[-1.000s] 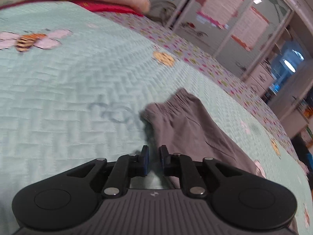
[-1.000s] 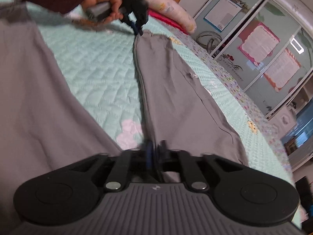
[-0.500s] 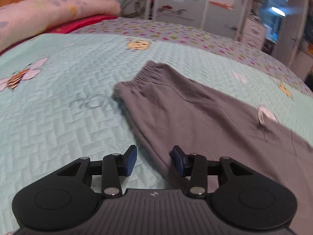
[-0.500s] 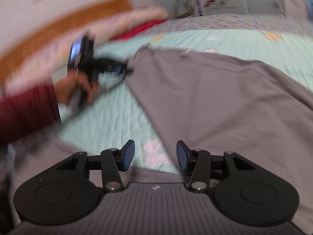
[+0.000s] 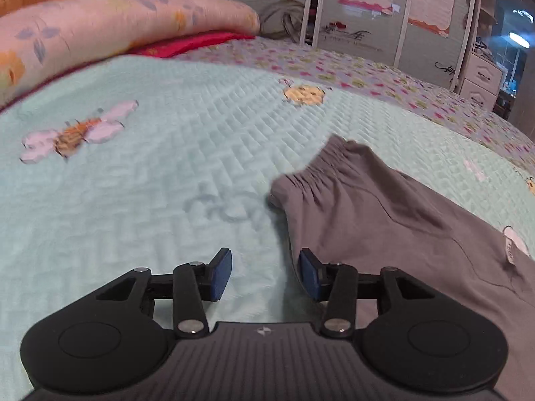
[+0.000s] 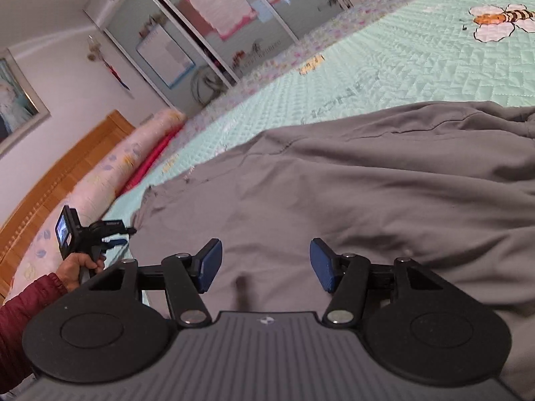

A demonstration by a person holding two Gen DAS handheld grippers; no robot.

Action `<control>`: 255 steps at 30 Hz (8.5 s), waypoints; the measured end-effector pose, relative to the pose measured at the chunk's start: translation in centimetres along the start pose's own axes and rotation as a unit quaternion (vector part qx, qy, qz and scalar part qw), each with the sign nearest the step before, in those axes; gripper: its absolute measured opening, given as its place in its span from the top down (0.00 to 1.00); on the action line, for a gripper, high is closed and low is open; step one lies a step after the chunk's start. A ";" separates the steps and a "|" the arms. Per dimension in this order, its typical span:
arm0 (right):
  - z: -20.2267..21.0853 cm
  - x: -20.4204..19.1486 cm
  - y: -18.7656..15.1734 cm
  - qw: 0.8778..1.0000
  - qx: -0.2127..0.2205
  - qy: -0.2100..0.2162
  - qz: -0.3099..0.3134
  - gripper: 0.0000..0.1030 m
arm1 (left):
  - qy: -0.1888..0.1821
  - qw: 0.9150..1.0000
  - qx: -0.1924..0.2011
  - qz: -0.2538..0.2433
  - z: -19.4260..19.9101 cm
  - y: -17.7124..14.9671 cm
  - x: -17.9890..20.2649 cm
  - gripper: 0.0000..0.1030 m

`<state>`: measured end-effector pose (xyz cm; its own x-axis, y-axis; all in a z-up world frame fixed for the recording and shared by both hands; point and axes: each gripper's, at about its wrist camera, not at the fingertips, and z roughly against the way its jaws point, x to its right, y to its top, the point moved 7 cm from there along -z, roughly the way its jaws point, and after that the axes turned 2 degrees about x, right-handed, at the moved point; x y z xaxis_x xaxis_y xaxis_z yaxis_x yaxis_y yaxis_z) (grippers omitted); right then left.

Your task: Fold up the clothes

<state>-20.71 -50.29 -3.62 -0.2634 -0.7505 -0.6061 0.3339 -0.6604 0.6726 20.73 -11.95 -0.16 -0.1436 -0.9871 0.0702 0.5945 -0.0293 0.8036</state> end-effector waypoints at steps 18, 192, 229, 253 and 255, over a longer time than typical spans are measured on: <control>5.6 1.3 3.1 0.996 0.080 0.002 -0.026 0.42 | -0.005 0.999 0.038 -0.026 5.3 -0.5 7.2 0.47; 20.4 -8.3 -15.2 0.995 -0.036 -0.080 -0.047 0.46 | 0.018 0.999 -0.036 -0.034 35.9 -19.0 -9.3 0.71; 14.5 -15.8 -20.4 0.986 -0.160 -0.009 0.050 0.46 | -0.001 0.984 -0.123 -0.129 30.0 -23.7 -4.7 0.66; 15.8 -11.1 -16.8 0.985 -0.116 -0.103 0.072 0.26 | 0.028 0.980 -0.127 -0.149 30.7 -23.4 -3.9 0.65; 16.0 -11.3 -16.8 0.984 -0.126 -0.105 0.066 0.26 | 0.029 0.980 -0.116 -0.160 31.6 -23.2 -3.3 0.65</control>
<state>-37.88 -31.10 -1.29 -0.3748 -0.8356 -0.4017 0.5853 -0.5493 0.5965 -17.54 -3.01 -0.35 -0.3102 -0.9287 -0.2033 0.6912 -0.3671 0.6225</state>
